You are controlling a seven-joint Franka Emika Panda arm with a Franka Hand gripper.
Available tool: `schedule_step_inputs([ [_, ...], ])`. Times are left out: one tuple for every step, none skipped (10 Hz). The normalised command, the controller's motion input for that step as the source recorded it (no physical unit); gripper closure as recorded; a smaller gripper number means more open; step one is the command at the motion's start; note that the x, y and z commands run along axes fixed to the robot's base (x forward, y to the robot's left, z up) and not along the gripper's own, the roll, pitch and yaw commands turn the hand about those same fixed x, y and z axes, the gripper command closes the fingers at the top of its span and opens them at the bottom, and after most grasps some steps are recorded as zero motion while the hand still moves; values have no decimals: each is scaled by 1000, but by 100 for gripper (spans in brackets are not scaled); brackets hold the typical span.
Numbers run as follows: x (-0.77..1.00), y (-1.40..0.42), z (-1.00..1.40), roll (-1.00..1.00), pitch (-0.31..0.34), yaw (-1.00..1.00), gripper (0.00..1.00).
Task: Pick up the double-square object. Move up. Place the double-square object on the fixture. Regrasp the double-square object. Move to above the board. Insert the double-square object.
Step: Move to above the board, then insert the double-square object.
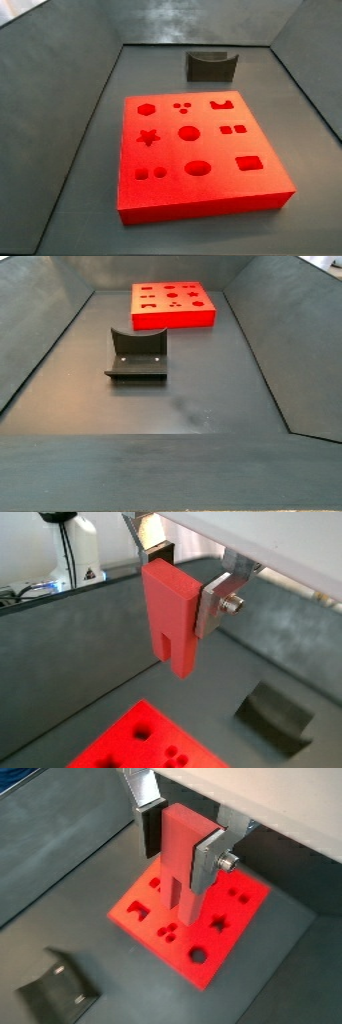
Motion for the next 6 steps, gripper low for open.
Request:
schedule_step_inputs([
  [-64,30,-5,-881,-45,-129,100],
  [-57,28,-4,-573,-37,-69,100],
  [-43,16,-3,-382,-34,-42,100],
  [-28,11,-4,-210,-19,-19,100],
  [0,0,-20,0,0,0,100],
  [0,0,0,-10,-1,0,100],
])
